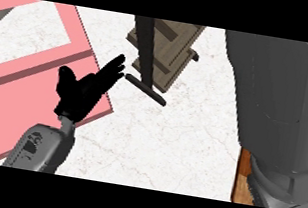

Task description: Pick the squash from the cutting board and place it in the tiered basket

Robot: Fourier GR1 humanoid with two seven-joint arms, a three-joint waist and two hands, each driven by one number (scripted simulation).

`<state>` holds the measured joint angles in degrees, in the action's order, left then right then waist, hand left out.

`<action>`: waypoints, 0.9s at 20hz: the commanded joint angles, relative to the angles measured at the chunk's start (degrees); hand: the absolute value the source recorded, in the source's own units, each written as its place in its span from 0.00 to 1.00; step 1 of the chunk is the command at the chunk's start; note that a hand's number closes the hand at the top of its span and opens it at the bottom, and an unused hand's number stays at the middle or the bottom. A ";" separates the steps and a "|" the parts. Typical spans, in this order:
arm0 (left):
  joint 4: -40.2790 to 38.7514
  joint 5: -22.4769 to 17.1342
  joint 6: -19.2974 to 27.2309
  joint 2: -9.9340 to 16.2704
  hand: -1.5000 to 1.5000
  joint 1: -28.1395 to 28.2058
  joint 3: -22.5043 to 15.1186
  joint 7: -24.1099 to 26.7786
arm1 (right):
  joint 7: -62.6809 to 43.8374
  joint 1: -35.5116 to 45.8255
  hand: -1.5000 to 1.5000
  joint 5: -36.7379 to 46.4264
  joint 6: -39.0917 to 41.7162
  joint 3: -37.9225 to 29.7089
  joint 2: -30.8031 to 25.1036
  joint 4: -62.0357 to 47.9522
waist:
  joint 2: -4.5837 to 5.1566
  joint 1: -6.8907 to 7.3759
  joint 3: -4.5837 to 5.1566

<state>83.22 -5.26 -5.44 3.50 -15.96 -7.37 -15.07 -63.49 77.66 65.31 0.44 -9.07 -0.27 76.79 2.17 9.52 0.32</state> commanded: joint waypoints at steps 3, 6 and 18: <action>-1.43 0.82 0.33 -0.66 0.50 0.77 -0.52 1.52 | 0.15 9.18 0.00 -2.99 -14.46 -3.92 0.26 -14.46 | 0.39 -0.24 0.06; -1.46 0.39 0.35 0.19 0.50 -1.01 0.82 0.54 | 3.55 11.22 0.00 -1.02 -22.23 -2.57 0.26 -19.96 | 0.29 -0.86 0.06; 0.37 -0.86 1.85 1.66 0.50 3.48 4.17 0.06 | -10.94 21.33 0.00 14.14 -33.37 -9.67 0.25 -28.52 | -2.18 -7.16 -0.15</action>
<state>82.93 -5.16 -3.72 4.36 -13.55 -4.78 -14.47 -62.03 96.55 75.42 -28.47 -17.01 -0.39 49.74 0.67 4.54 0.28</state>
